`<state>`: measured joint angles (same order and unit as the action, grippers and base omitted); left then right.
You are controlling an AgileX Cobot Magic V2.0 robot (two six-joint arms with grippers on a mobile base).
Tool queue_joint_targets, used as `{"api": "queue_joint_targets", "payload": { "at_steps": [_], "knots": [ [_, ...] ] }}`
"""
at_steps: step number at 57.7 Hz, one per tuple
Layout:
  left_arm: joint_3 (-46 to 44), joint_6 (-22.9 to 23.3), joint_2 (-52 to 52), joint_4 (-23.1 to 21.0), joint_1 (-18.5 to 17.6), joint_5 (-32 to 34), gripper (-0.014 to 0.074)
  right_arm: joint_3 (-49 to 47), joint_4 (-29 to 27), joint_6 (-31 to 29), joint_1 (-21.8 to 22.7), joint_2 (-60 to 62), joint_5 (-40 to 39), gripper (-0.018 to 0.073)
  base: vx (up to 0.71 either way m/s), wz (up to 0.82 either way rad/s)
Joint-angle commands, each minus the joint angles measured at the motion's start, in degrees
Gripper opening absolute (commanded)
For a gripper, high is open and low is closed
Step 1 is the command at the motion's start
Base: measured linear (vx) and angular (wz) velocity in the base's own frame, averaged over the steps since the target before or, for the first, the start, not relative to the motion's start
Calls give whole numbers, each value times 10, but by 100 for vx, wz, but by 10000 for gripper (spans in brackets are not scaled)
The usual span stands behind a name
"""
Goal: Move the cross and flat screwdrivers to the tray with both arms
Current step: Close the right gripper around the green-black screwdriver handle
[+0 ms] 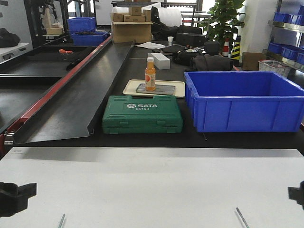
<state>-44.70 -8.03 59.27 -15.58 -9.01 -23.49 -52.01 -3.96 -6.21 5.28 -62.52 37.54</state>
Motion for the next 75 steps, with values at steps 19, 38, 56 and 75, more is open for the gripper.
{"api": "queue_joint_targets", "payload": {
  "at_steps": [19,38,56,75],
  "knots": [
    [-20,5,23,-11,-3,-5,576,-88,-54,-80,0,-290,48,584,0,0],
    [-20,5,26,-11,-3,-11,576,-88,-47,-101,0,-406,1,581,0,0],
    [-20,5,26,-11,-3,-28,576,-112,-39,-105,0,-465,17,581,0,0],
    [-20,5,26,-11,-3,-30,576,-149,-12,-84,0,-501,57,549,0,0]
  ]
}}
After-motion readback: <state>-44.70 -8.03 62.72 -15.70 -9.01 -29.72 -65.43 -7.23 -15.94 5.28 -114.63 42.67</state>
